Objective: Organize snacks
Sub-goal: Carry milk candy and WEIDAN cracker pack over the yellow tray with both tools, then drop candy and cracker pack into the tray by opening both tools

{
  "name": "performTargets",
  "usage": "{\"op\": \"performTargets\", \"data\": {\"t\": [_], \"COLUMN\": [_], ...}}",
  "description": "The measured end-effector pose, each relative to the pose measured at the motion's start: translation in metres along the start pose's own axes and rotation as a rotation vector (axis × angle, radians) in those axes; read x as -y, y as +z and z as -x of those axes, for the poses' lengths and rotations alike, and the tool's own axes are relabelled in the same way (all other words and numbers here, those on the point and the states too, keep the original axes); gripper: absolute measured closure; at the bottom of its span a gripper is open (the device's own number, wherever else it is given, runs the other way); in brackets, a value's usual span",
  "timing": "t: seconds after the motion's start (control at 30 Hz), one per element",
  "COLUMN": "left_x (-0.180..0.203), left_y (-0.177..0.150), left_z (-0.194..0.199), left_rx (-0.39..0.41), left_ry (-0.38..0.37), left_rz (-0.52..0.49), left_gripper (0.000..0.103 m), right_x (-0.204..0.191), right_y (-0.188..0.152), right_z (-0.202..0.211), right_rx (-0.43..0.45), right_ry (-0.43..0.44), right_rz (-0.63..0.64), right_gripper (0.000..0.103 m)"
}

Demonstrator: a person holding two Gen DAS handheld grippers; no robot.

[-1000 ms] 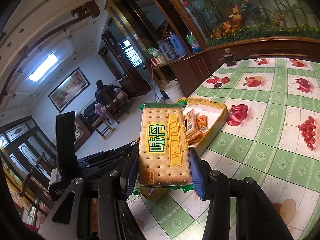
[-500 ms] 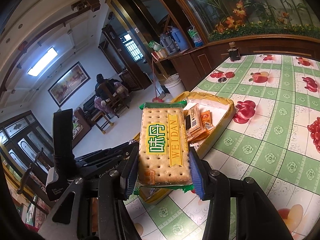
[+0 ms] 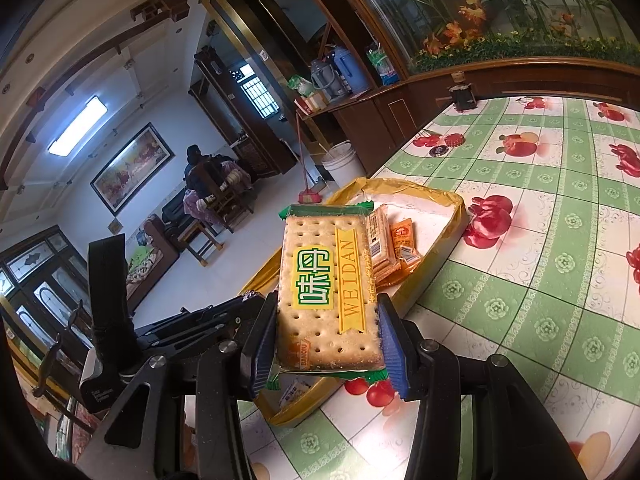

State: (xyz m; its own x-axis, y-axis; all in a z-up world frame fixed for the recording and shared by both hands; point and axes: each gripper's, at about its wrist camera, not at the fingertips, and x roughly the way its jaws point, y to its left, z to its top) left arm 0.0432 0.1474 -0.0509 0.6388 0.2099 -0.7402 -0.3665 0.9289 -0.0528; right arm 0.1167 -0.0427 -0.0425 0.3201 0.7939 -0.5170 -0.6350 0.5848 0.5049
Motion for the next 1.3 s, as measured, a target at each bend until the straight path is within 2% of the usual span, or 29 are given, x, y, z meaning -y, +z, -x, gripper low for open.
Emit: {"op": "performTargets", "data": {"t": [0.3,0.83,1.3], "left_x": [-0.002,-0.003,-0.006], "left_y": [0.005,0.011,0.014], "left_z": [-0.011,-0.030,-0.035], "left_rx": [-0.016,-0.035,-0.045], "left_ry": [0.006,0.033,0.028], "left_rz": [0.004,0.000,0.011], "left_gripper": [0.086,0.086,0.086], "right_x": [0.007,0.018,0.025], "right_y": [0.016,0.034,0.041], "right_z": [-0.023,-0.065,-0.079], "right_rx": [-0.005,-0.039,-0.051], "right_ry": [-0.001,-0.077,-0.105], "right_rz": [-0.008,0.021,0.031], "right_gripper": [0.056,0.056,0.056]}}
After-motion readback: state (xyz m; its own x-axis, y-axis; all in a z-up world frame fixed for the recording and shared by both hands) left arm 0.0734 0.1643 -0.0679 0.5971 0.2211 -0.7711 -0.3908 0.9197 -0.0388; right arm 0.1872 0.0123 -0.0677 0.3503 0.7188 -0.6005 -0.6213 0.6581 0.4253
